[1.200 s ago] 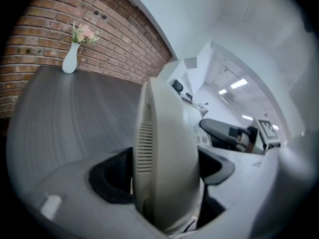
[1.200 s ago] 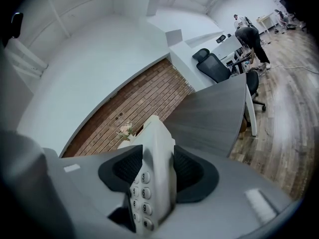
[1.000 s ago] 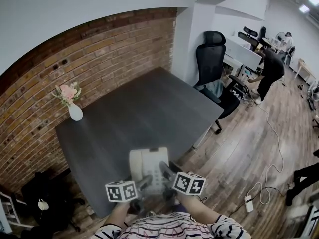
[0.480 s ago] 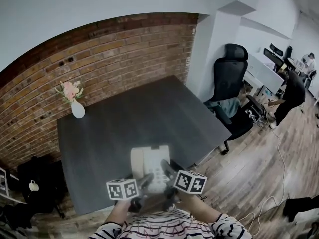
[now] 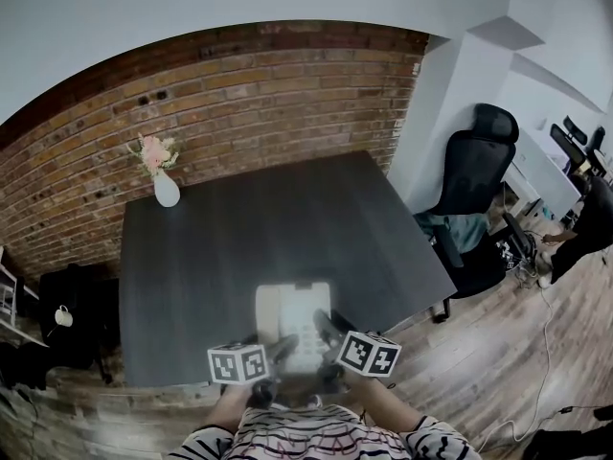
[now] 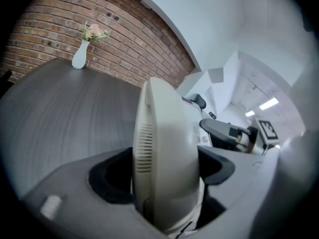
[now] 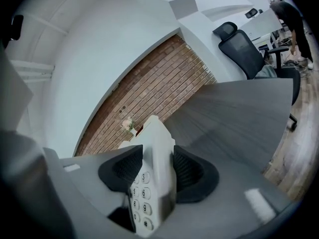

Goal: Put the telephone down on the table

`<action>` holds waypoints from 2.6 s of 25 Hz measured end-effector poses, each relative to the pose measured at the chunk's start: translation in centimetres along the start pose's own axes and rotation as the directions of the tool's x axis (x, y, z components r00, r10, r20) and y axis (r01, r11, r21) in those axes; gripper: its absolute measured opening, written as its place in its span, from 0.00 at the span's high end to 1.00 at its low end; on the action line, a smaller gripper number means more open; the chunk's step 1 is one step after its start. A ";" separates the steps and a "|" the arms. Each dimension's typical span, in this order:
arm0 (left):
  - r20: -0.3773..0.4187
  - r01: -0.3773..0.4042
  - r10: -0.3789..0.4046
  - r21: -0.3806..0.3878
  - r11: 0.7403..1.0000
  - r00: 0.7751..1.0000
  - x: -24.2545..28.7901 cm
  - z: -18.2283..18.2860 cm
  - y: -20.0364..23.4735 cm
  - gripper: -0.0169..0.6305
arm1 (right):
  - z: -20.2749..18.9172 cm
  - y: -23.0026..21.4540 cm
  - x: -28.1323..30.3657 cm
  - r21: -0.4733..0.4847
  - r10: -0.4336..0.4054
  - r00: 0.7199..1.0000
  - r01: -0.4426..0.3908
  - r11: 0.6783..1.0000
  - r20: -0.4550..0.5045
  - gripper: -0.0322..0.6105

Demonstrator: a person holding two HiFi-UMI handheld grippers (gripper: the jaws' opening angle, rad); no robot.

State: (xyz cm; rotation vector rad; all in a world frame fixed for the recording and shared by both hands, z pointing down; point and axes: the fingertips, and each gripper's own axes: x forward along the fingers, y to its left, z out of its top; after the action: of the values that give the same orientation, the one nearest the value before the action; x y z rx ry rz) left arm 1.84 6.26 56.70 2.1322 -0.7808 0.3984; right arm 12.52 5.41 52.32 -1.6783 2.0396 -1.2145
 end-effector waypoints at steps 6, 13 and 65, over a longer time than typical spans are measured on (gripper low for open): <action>0.013 -0.009 0.009 -0.021 1.000 1.000 1.2 2.0 1.3 0.40 | 1.2 -0.1 2.8 -0.009 0.011 1.000 -0.011 1.000 -0.019 0.65; 0.013 -0.003 0.003 -0.016 1.000 1.000 1.6 6.6 4.9 0.40 | 2.7 1.7 8.0 -0.012 0.005 1.000 -0.006 1.000 -0.014 0.65; 0.095 -0.162 0.177 -0.153 0.975 0.980 26.8 32.7 22.6 0.40 | 20.9 -9.3 45.1 -0.038 0.131 0.973 -0.141 0.989 -0.191 0.66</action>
State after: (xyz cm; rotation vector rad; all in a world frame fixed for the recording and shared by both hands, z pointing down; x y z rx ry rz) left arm 7.93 -40.73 63.61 1.9708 -1.0280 0.3067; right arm 18.15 -44.29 59.96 -1.4659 2.2732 -1.3290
